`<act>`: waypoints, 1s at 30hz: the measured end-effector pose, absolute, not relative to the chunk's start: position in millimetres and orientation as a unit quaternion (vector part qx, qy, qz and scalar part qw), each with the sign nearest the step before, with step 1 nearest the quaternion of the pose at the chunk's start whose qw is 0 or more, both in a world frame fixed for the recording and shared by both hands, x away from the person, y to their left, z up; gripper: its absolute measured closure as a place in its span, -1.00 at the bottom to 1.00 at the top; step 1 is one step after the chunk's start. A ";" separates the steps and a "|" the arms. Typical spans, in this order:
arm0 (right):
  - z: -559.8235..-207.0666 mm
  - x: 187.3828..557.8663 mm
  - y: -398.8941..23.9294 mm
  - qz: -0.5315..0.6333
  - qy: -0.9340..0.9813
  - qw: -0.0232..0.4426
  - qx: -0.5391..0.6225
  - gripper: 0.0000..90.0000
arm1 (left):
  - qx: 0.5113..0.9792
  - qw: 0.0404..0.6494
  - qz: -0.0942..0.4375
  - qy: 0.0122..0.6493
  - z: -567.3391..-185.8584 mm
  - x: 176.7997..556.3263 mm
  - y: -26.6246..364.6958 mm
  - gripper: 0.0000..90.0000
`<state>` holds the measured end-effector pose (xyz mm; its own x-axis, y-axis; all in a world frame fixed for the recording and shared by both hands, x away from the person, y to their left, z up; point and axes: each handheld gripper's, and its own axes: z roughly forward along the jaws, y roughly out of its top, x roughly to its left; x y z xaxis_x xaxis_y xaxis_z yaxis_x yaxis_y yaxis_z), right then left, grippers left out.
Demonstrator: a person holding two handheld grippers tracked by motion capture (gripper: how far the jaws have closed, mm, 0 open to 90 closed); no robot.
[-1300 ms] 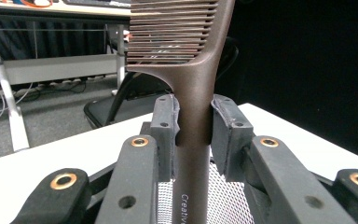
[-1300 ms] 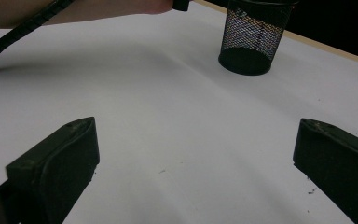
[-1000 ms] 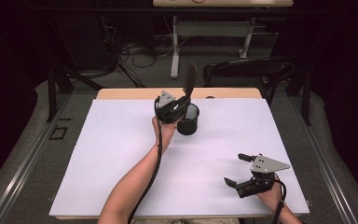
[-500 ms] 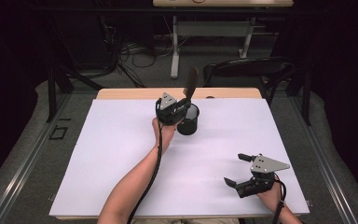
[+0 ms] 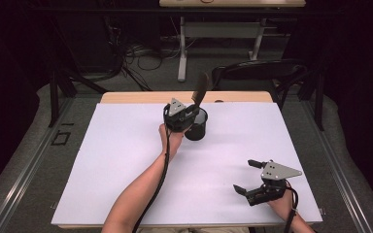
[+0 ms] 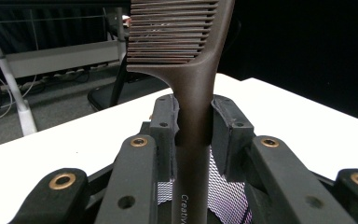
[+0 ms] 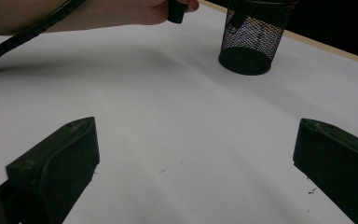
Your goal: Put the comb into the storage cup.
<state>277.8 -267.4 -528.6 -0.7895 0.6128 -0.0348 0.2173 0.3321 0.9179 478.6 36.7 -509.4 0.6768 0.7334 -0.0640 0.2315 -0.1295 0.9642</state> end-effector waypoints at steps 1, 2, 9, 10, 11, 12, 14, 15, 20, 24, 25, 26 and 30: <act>-528.6 277.8 -267.4 0.515 0.793 0.192 0.262 -1.00 | 0.719 0.567 0.221 0.335 -510.0 478.4 36.5 0.59; -528.6 277.8 -267.4 0.515 0.793 0.192 0.261 -1.00 | 0.718 0.567 0.223 0.336 -510.5 478.2 35.9 0.59; -528.6 277.8 -267.4 0.515 0.793 0.192 0.262 -1.00 | 0.726 0.559 0.227 0.329 -510.8 477.0 33.9 0.59; -528.6 277.8 -267.4 0.515 0.793 0.192 0.262 -1.00 | 0.725 0.556 0.233 0.333 -510.9 476.1 32.7 0.59; -528.6 277.8 -267.5 0.516 0.793 0.192 0.262 -1.00 | 0.728 0.556 0.230 0.329 -511.2 476.2 32.9 0.59; -528.5 277.8 -267.5 0.516 0.793 0.192 0.261 -1.00 | 0.731 0.554 0.230 0.326 -511.6 476.0 33.0 0.59; -528.4 277.7 -267.7 0.515 0.793 0.192 0.261 -1.00 | 0.733 0.550 0.233 0.326 -512.5 474.7 32.1 0.59; -528.5 277.7 -267.7 0.516 0.793 0.192 0.261 -1.00 | 0.734 0.548 0.235 0.324 -512.9 473.7 31.7 0.58; -528.5 277.8 -267.5 0.516 0.793 0.192 0.261 -1.00 | 0.736 0.542 0.252 0.317 -511.7 467.9 31.6 0.36; -528.4 277.6 -267.7 0.516 0.793 0.192 0.261 -1.00 | 0.737 0.544 0.258 0.307 -506.1 462.4 36.2 -0.05; -528.4 277.6 -267.7 0.515 0.793 0.192 0.262 -1.00 | 0.738 0.545 0.256 0.305 -504.6 461.2 37.8 -0.12; -528.5 277.8 -267.5 0.516 0.793 0.192 0.262 -1.00 | 0.740 0.542 0.256 0.305 -502.6 459.7 39.5 -0.17; -528.6 277.7 -267.2 0.515 0.794 0.190 0.261 -1.00 | 0.751 0.537 0.245 0.295 -496.4 455.6 45.4 -0.37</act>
